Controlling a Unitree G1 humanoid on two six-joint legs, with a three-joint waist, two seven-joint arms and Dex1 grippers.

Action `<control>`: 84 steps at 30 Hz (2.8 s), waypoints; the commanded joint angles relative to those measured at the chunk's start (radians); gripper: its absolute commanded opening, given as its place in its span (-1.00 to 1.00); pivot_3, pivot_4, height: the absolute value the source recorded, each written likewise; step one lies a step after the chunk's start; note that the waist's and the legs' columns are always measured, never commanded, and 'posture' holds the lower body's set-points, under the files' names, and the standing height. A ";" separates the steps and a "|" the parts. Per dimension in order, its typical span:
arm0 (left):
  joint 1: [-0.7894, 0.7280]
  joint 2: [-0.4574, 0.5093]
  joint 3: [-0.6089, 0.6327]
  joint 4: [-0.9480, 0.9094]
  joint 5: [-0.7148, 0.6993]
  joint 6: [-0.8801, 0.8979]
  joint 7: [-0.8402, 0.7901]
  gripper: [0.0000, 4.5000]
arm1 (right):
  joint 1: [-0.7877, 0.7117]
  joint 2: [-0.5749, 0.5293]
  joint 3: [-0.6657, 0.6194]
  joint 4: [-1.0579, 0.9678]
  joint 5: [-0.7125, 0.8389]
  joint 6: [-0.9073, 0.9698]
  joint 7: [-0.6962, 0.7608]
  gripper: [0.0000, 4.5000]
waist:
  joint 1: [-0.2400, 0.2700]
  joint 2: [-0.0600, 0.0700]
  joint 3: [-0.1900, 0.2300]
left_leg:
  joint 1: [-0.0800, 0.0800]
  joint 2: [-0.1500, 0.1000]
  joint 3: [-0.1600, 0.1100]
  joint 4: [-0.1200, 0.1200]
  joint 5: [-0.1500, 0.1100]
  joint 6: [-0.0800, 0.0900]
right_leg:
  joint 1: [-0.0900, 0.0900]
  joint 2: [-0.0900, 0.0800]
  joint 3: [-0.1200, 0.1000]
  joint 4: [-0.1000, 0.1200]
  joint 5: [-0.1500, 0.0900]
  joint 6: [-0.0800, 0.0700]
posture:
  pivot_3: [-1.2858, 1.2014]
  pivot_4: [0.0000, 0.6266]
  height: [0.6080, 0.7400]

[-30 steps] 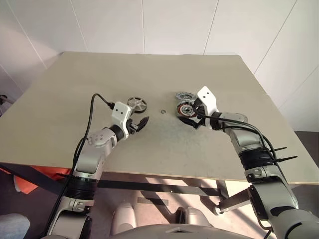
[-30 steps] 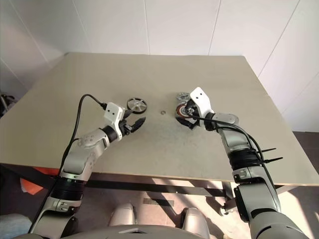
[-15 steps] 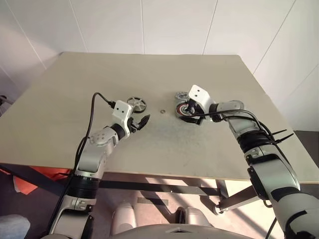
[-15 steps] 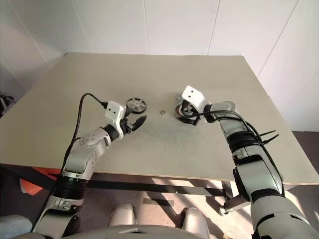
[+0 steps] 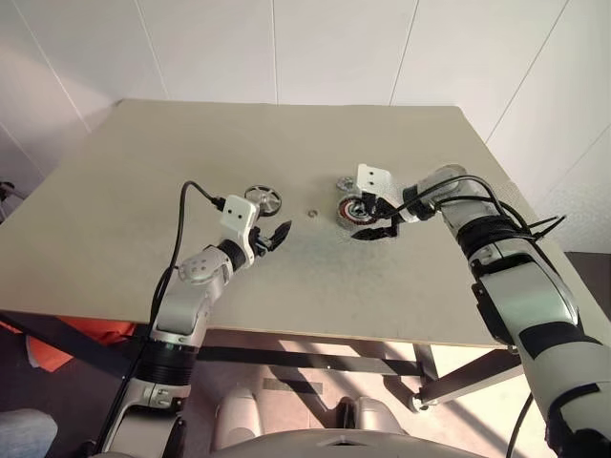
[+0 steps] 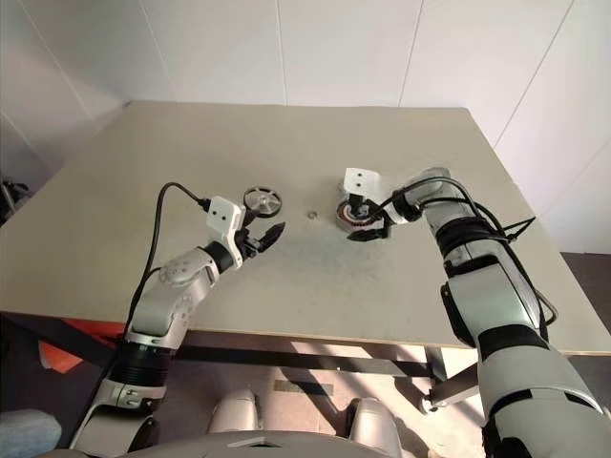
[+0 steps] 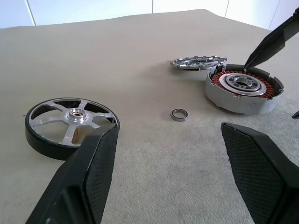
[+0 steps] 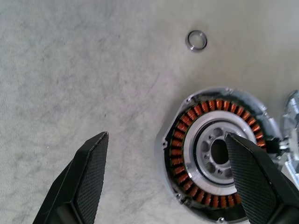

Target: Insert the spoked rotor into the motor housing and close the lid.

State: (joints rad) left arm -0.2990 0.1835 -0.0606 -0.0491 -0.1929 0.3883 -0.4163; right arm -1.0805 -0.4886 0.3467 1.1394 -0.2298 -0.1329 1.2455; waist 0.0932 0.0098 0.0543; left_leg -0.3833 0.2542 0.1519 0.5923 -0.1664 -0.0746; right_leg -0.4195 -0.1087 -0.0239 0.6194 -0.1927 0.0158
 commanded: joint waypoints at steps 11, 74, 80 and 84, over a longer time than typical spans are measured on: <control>0.046 -0.021 -0.019 -0.086 0.004 -0.014 0.035 0.65 | -0.123 0.031 0.000 0.127 -0.084 -0.044 -0.041 1.00 | -0.002 0.001 0.000 | -0.001 0.001 0.000 0.005 -0.001 0.001 | -0.001 0.000 0.000 0.004 0.000 -0.001 | 0.03 -1.00 1.00; 0.113 -0.038 -0.038 -0.132 0.028 -0.002 0.103 0.67 | -0.062 -0.025 -0.044 -0.059 -0.075 -0.012 0.173 -0.15 | 0.000 0.002 0.000 | -0.004 0.002 0.001 0.005 -0.002 0.003 | -0.004 0.000 -0.001 0.003 0.000 -0.002 | 0.03 -1.00 1.00; 0.116 -0.039 -0.048 -0.127 0.032 -0.005 0.097 0.67 | 0.028 -0.068 -0.055 -0.273 -0.037 0.082 0.223 -0.15 | 0.001 0.002 0.001 | -0.004 0.002 0.001 0.006 -0.002 0.002 | -0.004 0.000 -0.001 0.004 0.000 -0.002 | 0.03 -1.00 1.00; 0.122 -0.037 -0.047 -0.132 0.033 -0.002 0.095 0.67 | 0.135 -0.099 -0.056 -0.514 0.013 0.212 0.274 -0.15 | 0.002 0.002 0.001 | -0.004 0.002 0.001 0.006 -0.002 0.002 | -0.004 0.000 0.000 0.004 0.000 -0.002 | 0.03 -1.00 1.00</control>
State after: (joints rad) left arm -0.1728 0.1475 -0.1082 -0.1574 -0.1582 0.4009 -0.3207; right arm -0.9434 -0.5704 0.3259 0.7359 -0.2650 0.0349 1.4909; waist 0.0955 0.0114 0.0548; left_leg -0.3864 0.2565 0.1528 0.5979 -0.1680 -0.0723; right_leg -0.4231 -0.1083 -0.0240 0.6233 -0.1923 0.0135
